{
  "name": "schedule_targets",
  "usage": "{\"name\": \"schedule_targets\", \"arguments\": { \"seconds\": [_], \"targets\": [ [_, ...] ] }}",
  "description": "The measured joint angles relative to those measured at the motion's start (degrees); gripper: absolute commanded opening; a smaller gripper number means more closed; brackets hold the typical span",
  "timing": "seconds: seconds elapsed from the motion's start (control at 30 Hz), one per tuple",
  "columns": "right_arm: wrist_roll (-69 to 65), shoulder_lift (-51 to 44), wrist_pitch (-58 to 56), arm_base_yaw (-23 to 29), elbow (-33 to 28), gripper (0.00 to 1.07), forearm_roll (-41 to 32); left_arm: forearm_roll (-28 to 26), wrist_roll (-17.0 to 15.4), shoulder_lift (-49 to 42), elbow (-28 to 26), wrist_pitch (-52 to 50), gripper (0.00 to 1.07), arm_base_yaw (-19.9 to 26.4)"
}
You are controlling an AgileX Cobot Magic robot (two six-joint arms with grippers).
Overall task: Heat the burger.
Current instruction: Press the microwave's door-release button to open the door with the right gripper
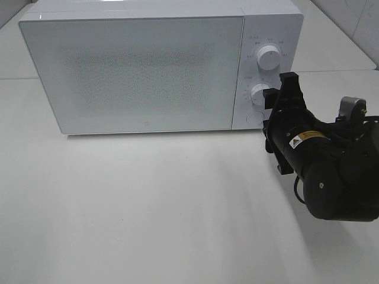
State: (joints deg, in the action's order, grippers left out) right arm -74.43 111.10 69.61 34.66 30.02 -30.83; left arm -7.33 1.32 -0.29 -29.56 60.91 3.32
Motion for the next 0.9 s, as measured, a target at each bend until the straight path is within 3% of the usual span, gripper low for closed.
{"name": "schedule_targets", "arguments": {
  "seconds": [0.3,0.5,0.9],
  "targets": [
    [12.2,-8.14,-0.11,0.0,-3.84,0.6,2.29,0.0,0.0,0.0,0.0,0.0,0.85,0.0],
    [28.3,-15.01,-0.34,0.0,-4.3,0.6,2.86,0.0,0.0,0.0,0.0,0.0,0.85,0.0],
    [65.2,-26.24,-19.08,0.0,-4.41,0.6,2.86,0.0,0.0,0.0,0.0,0.0,0.85,0.0]
  ]
}}
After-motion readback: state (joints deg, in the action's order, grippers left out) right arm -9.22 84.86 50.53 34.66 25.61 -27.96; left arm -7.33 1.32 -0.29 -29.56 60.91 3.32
